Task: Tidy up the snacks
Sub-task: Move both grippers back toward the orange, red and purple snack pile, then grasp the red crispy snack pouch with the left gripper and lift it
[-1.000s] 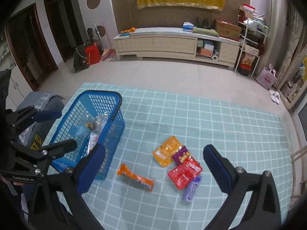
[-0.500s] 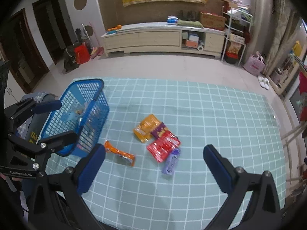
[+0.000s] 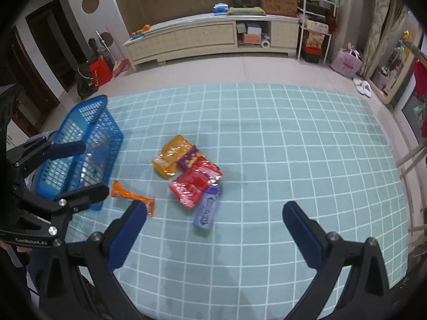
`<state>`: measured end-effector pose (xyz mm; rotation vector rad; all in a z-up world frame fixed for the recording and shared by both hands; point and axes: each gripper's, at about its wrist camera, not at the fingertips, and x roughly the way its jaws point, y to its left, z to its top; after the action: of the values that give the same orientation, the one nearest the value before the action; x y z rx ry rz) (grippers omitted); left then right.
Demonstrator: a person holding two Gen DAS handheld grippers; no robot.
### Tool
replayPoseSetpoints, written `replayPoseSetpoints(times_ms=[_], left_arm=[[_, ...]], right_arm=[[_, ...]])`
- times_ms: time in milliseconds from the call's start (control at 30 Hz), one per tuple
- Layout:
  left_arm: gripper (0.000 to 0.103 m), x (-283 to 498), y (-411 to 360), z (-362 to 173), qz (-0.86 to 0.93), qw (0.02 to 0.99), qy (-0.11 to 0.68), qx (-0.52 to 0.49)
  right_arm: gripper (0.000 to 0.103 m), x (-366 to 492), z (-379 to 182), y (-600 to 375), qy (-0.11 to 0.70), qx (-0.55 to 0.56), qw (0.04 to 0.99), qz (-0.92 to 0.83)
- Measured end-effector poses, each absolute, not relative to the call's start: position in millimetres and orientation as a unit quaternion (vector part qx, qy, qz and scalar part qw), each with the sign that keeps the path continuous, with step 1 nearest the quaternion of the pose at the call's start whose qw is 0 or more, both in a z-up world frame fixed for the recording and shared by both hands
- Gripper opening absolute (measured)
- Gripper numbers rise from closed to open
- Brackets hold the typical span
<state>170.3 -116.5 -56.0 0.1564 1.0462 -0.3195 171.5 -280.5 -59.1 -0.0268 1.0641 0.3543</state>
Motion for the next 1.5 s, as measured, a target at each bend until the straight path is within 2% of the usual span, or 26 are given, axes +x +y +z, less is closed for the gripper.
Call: replayPoseSetpoints(times_ms=[467,767,1100,1500], left_arm=[[0.082,226.6,-145.6,-118.1,-0.176,0.828,0.527,0.081],[0.082,245.3,-157.2,-156.3,-0.199,0.792,0.570,0.087],[0.082,262.7,-175.6,-182.4,-0.212,0.770,0.592,0.112],[0.082,275.7,-177.3,-200.1,-0.225,0.760,0.603,0.086]], right_arm=[[0.103,218.1,-113.3,-312.3,0.506,0.045,0.848,0.152],[0.103,232.0,-145.3,-311.0,0.528,0.016,0.839,0.132],[0.103,235.7,-160.3,-325.1,0.540,0.019,0.833,0.114],[0.103,237.5,-154.9,-330.3,0.537,0.034,0.834,0.123]])
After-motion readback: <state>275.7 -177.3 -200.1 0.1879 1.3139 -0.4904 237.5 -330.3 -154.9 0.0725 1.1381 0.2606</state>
